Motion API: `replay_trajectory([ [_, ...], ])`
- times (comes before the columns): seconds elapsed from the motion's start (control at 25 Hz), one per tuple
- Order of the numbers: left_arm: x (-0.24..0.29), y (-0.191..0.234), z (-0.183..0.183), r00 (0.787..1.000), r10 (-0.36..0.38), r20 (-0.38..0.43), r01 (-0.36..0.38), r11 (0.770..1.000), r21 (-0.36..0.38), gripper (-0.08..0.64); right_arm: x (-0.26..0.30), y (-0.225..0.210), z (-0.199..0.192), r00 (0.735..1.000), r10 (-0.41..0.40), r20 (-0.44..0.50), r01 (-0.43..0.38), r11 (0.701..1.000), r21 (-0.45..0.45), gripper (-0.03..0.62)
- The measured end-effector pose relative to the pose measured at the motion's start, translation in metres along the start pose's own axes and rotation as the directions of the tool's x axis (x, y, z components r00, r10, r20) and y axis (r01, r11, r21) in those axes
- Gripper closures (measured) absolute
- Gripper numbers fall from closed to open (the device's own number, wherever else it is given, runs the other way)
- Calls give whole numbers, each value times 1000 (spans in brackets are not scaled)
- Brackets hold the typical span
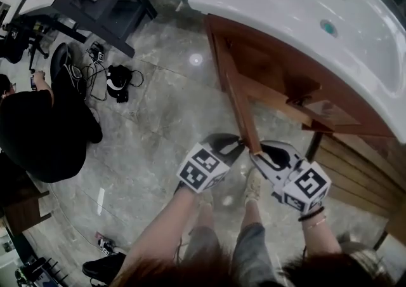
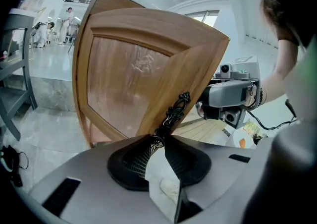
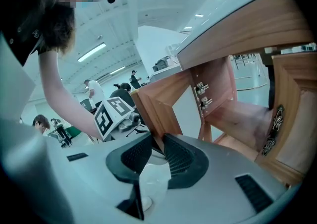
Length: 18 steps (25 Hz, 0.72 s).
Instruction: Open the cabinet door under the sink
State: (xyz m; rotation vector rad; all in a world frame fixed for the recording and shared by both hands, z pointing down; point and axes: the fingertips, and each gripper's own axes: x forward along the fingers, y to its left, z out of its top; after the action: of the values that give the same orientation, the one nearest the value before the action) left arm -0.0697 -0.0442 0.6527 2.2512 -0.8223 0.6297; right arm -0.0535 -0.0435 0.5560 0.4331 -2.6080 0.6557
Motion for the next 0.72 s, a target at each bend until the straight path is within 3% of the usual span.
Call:
replay_trajectory([
  [0.2,-23,11,-9,1000,3,-25,-2,1000,19,472,18,18,2,1000,1,23,-3,998,63,509],
  [0.72,-73,48,-34,1000,5,-17,-5,1000,28,472,67,56,10,997,48,55,-52,997,61,517],
])
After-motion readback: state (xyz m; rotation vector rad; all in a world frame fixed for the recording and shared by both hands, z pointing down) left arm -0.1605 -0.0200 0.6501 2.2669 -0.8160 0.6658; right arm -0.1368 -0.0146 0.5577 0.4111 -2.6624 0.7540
